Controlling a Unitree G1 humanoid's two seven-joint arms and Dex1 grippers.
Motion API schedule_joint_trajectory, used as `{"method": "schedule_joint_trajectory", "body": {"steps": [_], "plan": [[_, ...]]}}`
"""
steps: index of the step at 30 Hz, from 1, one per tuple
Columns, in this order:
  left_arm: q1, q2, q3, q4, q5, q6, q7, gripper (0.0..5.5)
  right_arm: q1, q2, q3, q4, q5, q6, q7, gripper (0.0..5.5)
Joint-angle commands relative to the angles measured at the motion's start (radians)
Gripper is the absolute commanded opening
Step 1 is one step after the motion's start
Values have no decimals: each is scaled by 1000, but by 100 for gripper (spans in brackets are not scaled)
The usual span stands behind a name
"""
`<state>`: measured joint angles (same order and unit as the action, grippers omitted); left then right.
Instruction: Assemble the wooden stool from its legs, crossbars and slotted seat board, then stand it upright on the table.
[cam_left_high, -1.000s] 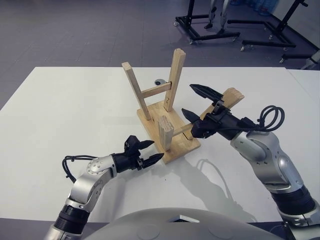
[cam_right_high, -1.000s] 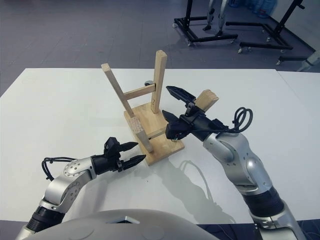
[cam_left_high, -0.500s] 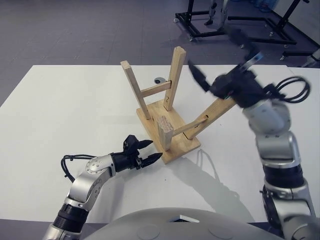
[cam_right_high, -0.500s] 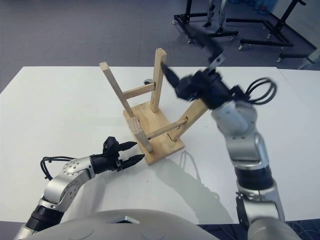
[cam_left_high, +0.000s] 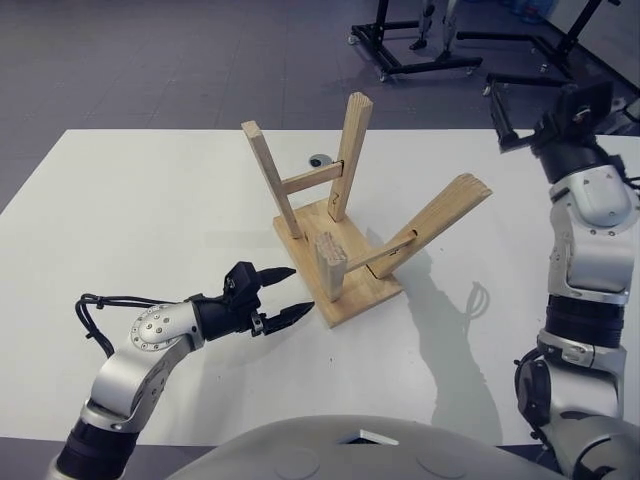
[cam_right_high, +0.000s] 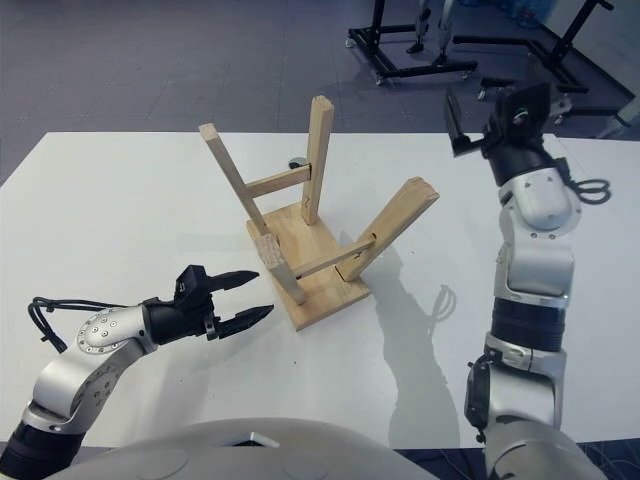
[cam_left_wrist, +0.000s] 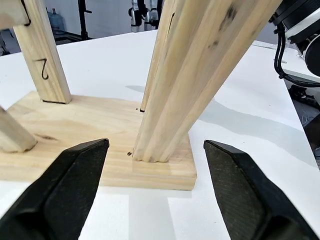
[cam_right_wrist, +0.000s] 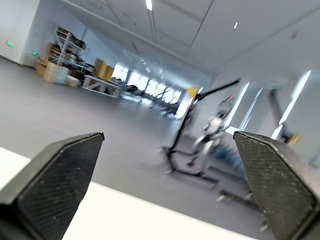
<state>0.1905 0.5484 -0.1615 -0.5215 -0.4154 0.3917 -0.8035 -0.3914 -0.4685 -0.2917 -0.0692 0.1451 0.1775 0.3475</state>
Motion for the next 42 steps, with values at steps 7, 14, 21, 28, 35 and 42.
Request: {"method": "schedule_joint_trajectory", "body": {"steps": [7, 14, 21, 28, 35, 42], "plan": [[11, -11, -58, -227, 162, 67, 217, 348, 44, -124, -79, 214, 311, 211, 353, 479], [-9, -70, -164, -338, 211, 116, 313, 348, -37, -226, -30, 361, 303, 239, 492, 479], [-12, -69, -152, -400, 186, 159, 330, 348, -72, -241, 4, 418, 282, 217, 533, 479], [-8, -57, -198, -467, 176, 224, 343, 348, -73, -226, 36, 411, 266, 221, 537, 479], [-75, -100, -141, -447, 131, 276, 373, 348, 1, -168, 44, 277, 298, 247, 487, 479], [-162, -133, -98, -391, 76, 336, 389, 348, 168, -75, 50, 41, 325, 274, 381, 479]]}}
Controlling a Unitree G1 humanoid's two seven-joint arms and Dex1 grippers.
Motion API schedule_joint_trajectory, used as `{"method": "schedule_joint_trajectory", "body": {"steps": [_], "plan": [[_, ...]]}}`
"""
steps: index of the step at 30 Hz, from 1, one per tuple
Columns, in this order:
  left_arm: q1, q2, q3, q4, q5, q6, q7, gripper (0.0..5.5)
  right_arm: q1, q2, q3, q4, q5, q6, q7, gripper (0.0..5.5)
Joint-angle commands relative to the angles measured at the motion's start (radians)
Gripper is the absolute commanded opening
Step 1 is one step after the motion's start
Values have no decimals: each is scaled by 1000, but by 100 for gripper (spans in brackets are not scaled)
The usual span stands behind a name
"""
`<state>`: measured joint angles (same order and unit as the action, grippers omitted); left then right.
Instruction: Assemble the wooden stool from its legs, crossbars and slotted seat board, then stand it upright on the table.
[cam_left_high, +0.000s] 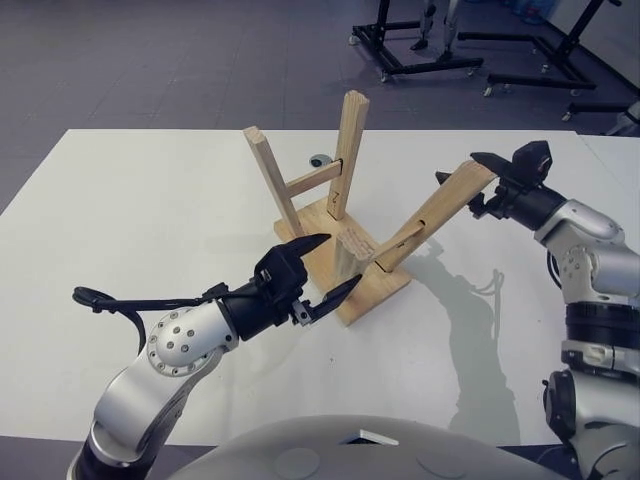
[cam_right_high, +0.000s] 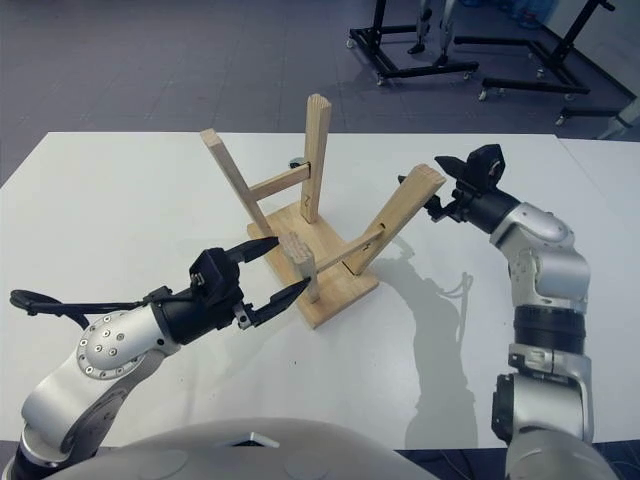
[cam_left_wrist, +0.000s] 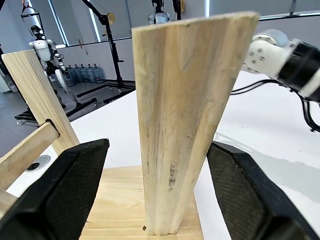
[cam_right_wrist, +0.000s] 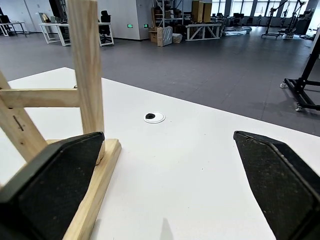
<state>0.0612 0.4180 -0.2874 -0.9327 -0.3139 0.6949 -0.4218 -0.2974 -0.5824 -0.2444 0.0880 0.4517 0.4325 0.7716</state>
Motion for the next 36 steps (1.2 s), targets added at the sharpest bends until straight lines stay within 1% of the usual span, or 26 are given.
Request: {"method": "schedule_joint_trajectory", "body": {"steps": [1, 5, 9, 13, 19, 25, 30, 36], "plan": [[-34, 3, 39, 23, -37, 37, 0, 348, 97, 51, 4, -154, 23, 27, -59, 479], [-55, 50, 74, 61, -69, 50, -48, 348, 187, 93, -6, -264, 39, 34, -114, 479], [-74, 122, 138, 91, -125, 52, -127, 348, 260, 135, -20, -350, 52, 29, -176, 479], [-150, 178, 161, 156, -144, 33, -199, 348, 310, 173, -19, -392, 42, 2, -229, 479], [-266, 168, 142, 228, -163, 9, -253, 348, 303, 200, -32, -445, 57, -2, -290, 479], [-265, 169, 124, 230, -149, -11, -256, 348, 265, 181, -102, -525, 160, 74, -354, 479], [-255, 164, 113, 228, -125, -32, -241, 348, 166, 152, -91, -546, 199, 117, -380, 479], [-296, 136, 70, 254, -95, -56, -228, 348, 124, 153, -44, -609, 220, 172, -422, 479]]}}
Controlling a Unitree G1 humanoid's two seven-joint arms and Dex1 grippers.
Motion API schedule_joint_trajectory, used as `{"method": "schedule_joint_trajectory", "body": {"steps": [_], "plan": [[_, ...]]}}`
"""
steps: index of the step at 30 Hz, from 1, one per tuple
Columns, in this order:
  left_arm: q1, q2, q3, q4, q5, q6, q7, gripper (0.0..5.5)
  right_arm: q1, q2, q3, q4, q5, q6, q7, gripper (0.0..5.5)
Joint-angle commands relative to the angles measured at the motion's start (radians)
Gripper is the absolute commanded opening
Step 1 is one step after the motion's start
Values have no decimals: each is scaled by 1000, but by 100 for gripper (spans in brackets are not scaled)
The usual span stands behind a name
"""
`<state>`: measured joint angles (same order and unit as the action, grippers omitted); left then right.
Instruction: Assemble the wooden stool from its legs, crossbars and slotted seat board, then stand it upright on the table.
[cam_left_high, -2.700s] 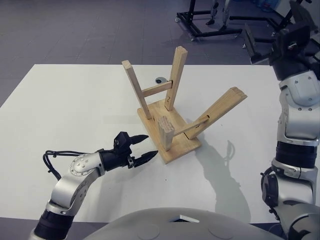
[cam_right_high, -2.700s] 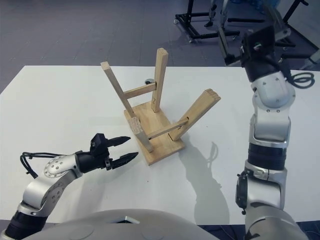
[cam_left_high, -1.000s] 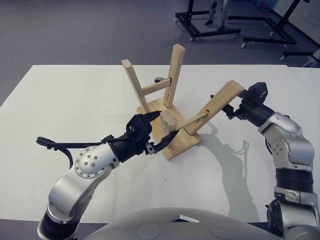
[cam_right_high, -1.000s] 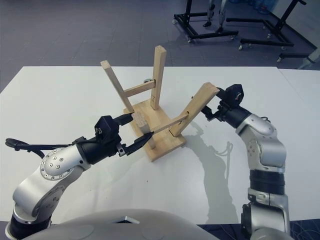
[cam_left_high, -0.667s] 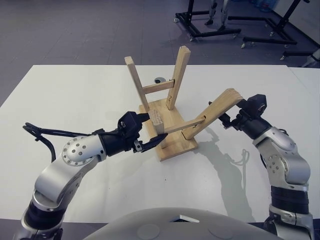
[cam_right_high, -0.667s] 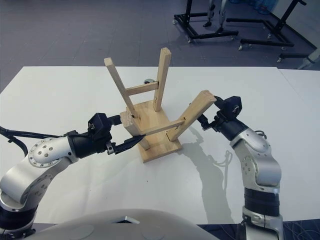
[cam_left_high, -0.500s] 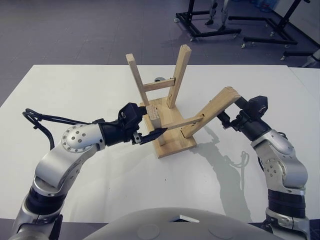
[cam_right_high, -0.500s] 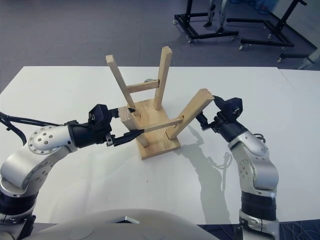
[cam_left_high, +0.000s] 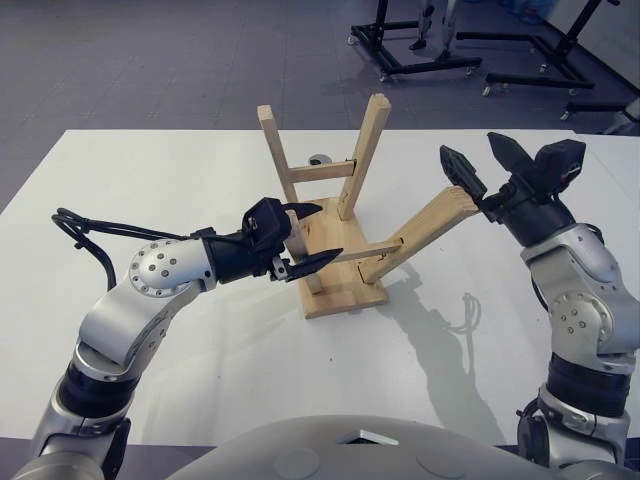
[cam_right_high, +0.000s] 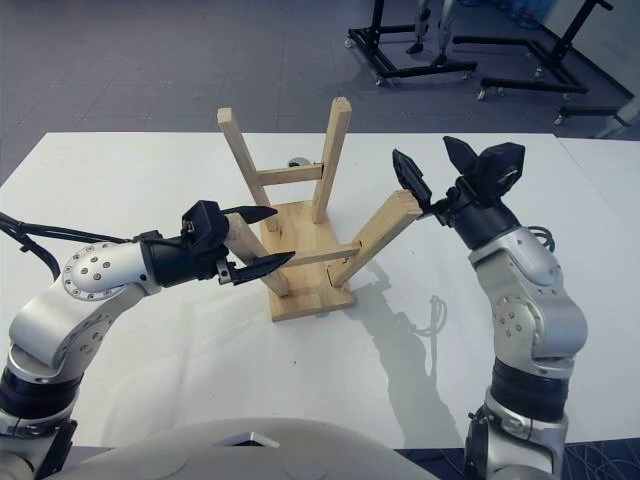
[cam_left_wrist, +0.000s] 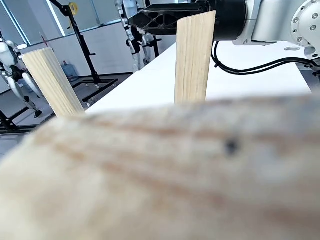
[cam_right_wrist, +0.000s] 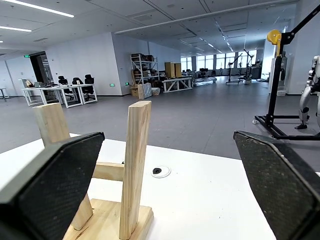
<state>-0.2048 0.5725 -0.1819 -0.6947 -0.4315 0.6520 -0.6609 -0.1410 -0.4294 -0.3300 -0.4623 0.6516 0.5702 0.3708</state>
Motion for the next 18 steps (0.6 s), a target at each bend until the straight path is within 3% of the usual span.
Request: {"method": "schedule_joint_trajectory", "body": {"steps": [1, 8, 15, 18], "plan": [[-28, -24, -45, 14, 27, -15, 12, 348, -26, 9, 52, -75, 15, 38, -36, 479], [8, -22, -43, -7, 39, -19, 34, 348, 111, 81, -32, -75, -55, 57, -227, 479], [30, -19, -30, -21, 44, -13, 67, 348, 114, 166, 13, -201, 53, 126, -308, 479], [18, -16, -35, -16, 45, -17, 63, 348, 104, 147, 46, -262, 97, 103, -250, 479]]}}
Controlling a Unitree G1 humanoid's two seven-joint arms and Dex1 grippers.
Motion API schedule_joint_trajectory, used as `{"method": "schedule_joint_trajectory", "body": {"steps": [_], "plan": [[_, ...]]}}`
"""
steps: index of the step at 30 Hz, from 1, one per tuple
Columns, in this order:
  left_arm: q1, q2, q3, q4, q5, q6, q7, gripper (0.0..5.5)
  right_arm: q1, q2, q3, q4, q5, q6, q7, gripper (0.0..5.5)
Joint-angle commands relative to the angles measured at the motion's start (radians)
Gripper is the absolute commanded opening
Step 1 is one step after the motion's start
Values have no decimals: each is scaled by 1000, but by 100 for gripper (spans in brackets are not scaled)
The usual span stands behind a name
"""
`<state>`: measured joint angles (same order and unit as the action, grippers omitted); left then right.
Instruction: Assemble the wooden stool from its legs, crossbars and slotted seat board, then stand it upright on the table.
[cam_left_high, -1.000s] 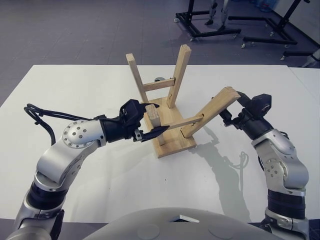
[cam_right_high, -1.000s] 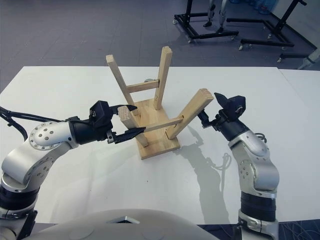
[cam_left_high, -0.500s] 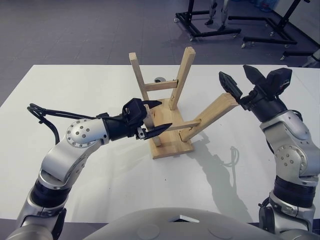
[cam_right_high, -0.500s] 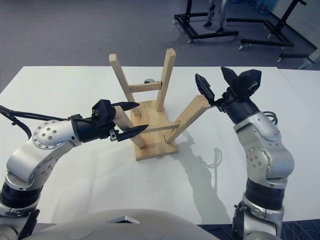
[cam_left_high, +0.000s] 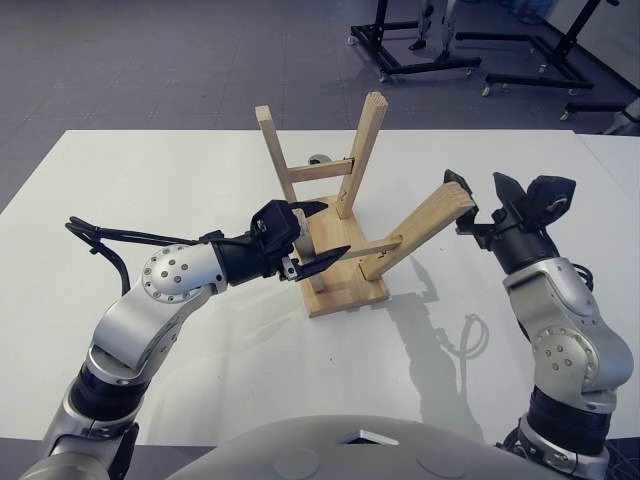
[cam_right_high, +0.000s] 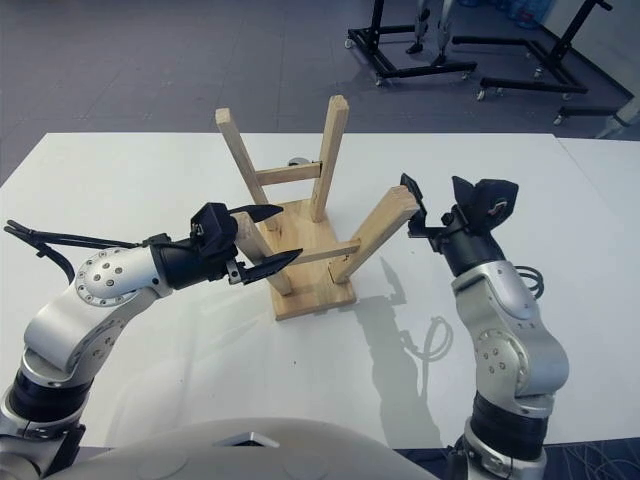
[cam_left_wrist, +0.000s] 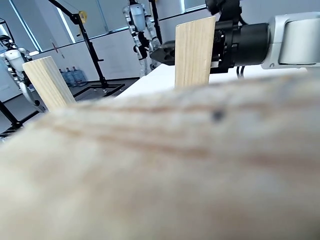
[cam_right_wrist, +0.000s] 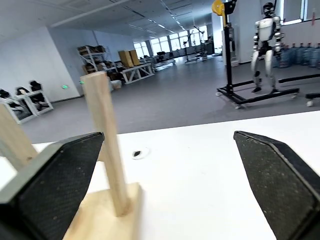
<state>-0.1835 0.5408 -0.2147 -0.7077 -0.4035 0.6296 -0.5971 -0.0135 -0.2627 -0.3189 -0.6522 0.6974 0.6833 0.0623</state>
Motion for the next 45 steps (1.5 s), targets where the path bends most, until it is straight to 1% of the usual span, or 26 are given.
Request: {"method": "schedule_joint_trajectory", "body": {"steps": [1, 3, 6, 12, 17, 19, 20, 22, 24, 26, 28, 31, 34, 36, 39, 41, 42, 43, 45], "plan": [[-11, 15, -6, -4, 17, 5, -3, 348, -19, -34, 52, -92, 57, -22, 92, 479], [-38, 11, -25, 0, 15, 3, -15, 348, 0, -62, 108, -117, 40, -30, 145, 479], [-76, -5, -68, 22, 30, -7, -37, 348, 18, -105, 218, -106, -62, -47, 161, 479], [-109, -50, -104, 90, 32, -27, -66, 348, -35, -91, 359, -87, -163, -47, 161, 479], [-114, -79, -128, 160, 50, -53, -75, 348, -72, -60, 423, -73, -203, -31, 183, 479], [-98, -79, -124, 172, 53, -66, -75, 348, -66, -64, 412, -39, -233, -36, 195, 479], [-80, -71, -115, 171, 57, -74, -72, 348, -59, -75, 384, -10, -251, -48, 201, 479], [-45, -49, -84, 154, 62, -82, -58, 348, -39, -89, 300, 51, -267, -69, 195, 479], [-21, -21, -27, 108, 49, -73, -45, 348, -24, -91, 193, 101, -259, -80, 171, 479], [-7, 3, 25, 71, 29, -61, -41, 348, -22, -85, 111, 133, -244, -85, 155, 479], [4, 25, 63, 47, 11, -50, -45, 348, -29, -78, 43, 157, -226, -97, 135, 479], [7, 35, 68, 45, 7, -46, -52, 348, -23, -65, -27, 159, -219, -110, 96, 479], [10, 29, 55, 49, 14, -46, -47, 348, -22, -54, -36, 154, -219, -108, 77, 479], [8, 27, 49, 48, 16, -44, -46, 348, -24, -30, -18, 120, -174, -51, 57, 479], [-4, 28, 44, 50, 15, -42, -51, 348, -33, -3, 49, 11, -59, 37, 70, 479], [-34, 18, 22, 65, 15, -43, -63, 348, -73, 17, 139, -92, 111, 126, 93, 479], [-51, 12, 7, 77, 16, -48, -75, 348, -92, 12, 194, -128, 149, 151, 119, 479], [-66, 10, -11, 96, 26, -55, -88, 348, -104, 5, 230, -128, 141, 161, 137, 479], [-84, 4, -40, 128, 37, -69, -111, 348, -109, -20, 248, -88, 72, 160, 139, 479]]}}
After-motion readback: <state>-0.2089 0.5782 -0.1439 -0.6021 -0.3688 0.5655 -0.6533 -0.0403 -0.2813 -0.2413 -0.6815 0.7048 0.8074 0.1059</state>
